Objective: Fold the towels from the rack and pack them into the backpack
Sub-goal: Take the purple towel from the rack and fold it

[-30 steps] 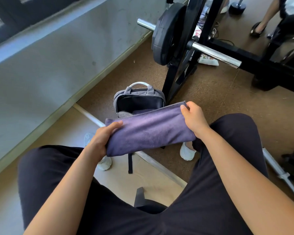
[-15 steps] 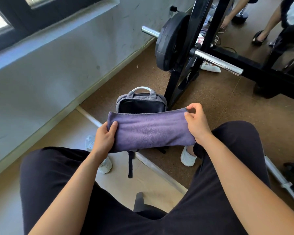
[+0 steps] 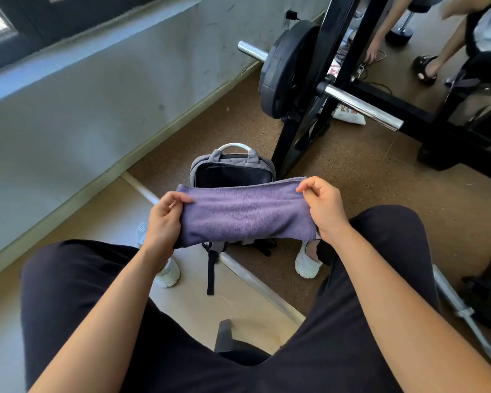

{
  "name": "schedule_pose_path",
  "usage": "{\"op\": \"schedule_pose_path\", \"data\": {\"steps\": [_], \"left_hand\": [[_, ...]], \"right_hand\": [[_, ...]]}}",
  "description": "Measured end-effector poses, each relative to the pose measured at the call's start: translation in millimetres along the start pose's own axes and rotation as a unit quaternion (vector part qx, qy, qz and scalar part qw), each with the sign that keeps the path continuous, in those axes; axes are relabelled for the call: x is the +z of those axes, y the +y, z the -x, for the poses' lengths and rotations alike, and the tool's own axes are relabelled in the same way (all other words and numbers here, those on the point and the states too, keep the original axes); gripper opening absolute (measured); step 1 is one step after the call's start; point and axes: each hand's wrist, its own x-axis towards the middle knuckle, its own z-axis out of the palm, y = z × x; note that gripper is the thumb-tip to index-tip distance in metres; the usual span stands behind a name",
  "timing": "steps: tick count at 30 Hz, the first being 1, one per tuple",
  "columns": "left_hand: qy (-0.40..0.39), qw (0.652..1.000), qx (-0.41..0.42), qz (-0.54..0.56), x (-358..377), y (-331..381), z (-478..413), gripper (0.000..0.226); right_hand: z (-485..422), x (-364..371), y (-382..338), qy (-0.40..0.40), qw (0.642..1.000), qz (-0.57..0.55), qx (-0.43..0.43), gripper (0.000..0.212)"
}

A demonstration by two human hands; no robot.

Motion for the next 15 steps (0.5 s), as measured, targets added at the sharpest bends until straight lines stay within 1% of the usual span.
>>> {"op": "schedule_pose_path", "data": {"steps": [1, 2, 6, 7, 8, 11, 13, 15], "left_hand": [[-0.009, 1.0, 0.007, -0.002, -0.3, 1.9, 0.9, 0.041], [-0.019, 1.0, 0.006, 0.001, -0.5, 4.0, 1.9, 0.043], [-0.041, 0.999, -0.009, -0.01, -3.5, 6.1, 2.8, 0.03], [-0.048, 0.999, -0.009, -0.022, -6.0, 5.3, 2.2, 0.031], [-0.055, 0.997, -0.003, -0.045, -9.3, 4.5, 0.7, 0.038], [-0.08, 0.988, 0.03, -0.126, -19.8, 3.4, -5.0, 0.069], [-0.096, 0.981, 0.036, -0.164, -25.6, 2.6, -7.2, 0.08], [-0.104, 0.974, 0.034, -0.198, -29.5, 0.1, -8.5, 0.085]], "right_hand": [[-0.2, -0.1, 1.6, -0.005, 1.0, -0.007, 0.009, 0.034], [-0.5, -0.2, 1.8, -0.013, 1.0, -0.015, 0.023, 0.035], [-5.7, -1.0, 7.3, -0.084, 0.991, -0.077, 0.068, 0.028], [-6.6, -2.8, 9.1, -0.111, 0.988, -0.075, 0.072, 0.034], [-6.4, -4.8, 9.8, -0.14, 0.986, -0.052, 0.072, 0.047], [-3.1, -7.5, 8.0, -0.22, 0.969, 0.096, 0.057, 0.087], [-1.3, -7.3, 6.6, -0.256, 0.954, 0.146, 0.058, 0.1], [-1.1, -7.6, 7.5, -0.273, 0.945, 0.165, 0.065, 0.106]]}}
